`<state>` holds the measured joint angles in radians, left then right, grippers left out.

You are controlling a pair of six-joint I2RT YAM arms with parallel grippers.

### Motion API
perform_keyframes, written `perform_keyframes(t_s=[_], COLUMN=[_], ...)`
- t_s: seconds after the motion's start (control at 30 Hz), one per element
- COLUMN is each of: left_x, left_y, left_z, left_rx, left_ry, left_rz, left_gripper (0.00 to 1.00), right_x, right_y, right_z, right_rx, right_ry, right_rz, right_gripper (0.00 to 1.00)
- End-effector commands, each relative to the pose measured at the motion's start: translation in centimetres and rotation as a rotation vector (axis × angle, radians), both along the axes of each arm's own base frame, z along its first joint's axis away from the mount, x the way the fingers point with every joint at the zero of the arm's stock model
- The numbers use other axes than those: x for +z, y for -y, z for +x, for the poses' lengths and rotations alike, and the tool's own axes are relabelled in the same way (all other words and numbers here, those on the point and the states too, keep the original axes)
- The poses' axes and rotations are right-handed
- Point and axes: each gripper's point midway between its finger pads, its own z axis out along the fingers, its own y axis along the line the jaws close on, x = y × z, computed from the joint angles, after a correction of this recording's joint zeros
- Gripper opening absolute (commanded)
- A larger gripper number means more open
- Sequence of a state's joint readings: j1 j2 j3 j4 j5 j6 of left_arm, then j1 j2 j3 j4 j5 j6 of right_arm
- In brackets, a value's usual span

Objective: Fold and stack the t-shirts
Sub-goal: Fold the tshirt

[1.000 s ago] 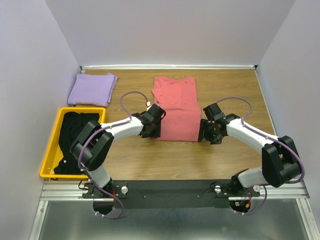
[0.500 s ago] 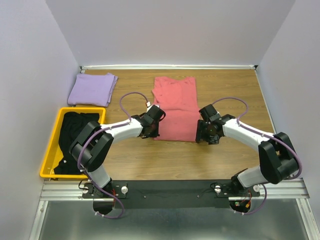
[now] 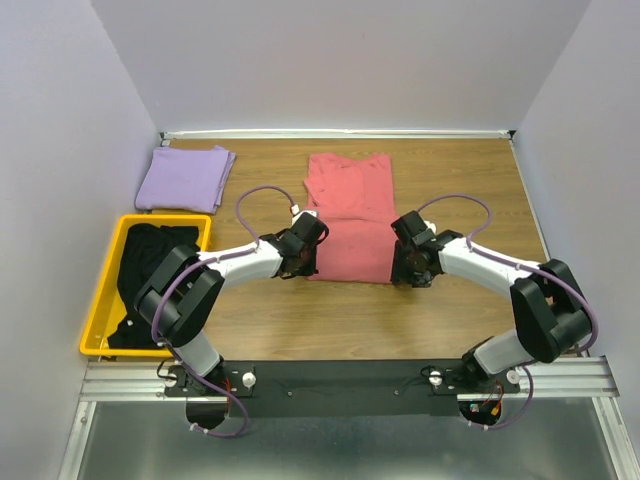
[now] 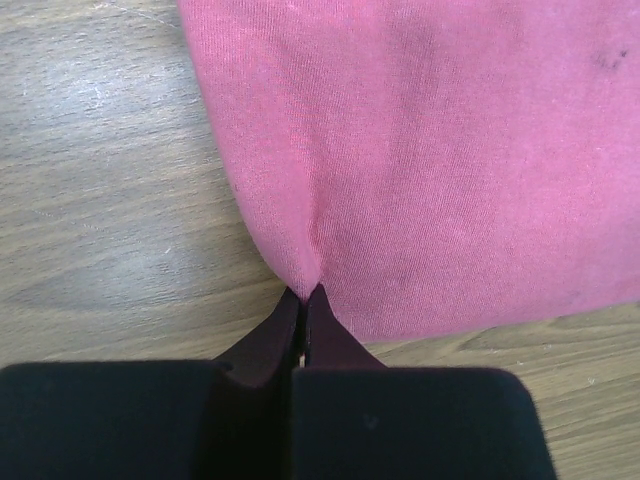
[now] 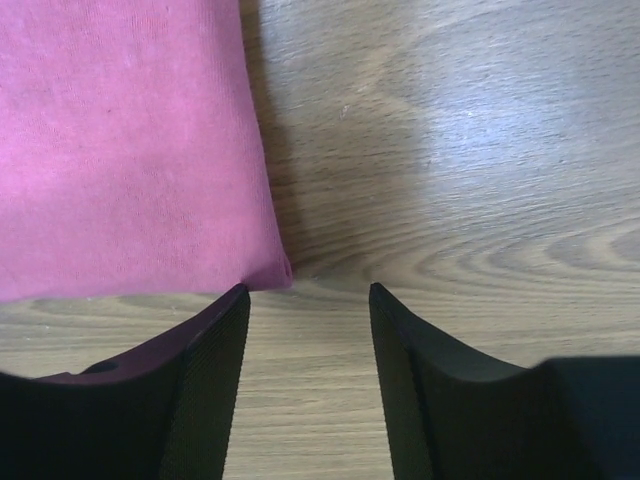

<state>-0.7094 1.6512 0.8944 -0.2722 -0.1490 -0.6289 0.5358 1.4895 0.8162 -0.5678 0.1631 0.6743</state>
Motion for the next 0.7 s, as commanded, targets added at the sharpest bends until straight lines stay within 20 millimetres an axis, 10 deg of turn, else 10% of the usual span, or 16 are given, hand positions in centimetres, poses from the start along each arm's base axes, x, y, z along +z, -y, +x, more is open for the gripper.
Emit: perform_keyframes(t_s=[0.0,0.67], left_x=[-4.4,-4.1], left_y=[-3.3,-3.1], left_z=[-4.1,-4.2], left_rx=[-0.033,-0.071], left_ry=[-0.155,-0.160], left_rz=[0.149,0.147], left_gripper=[0.00,0.00], right_x=[0.3,-3.5], right_y=[-0.6,0.3], right_z=[1.1,-0.3], right_rx=[-0.014,-0.034], right_ry=[0.041,-0.052], right_rz=[-0.010,-0.123], right_gripper=[0.57,0.48])
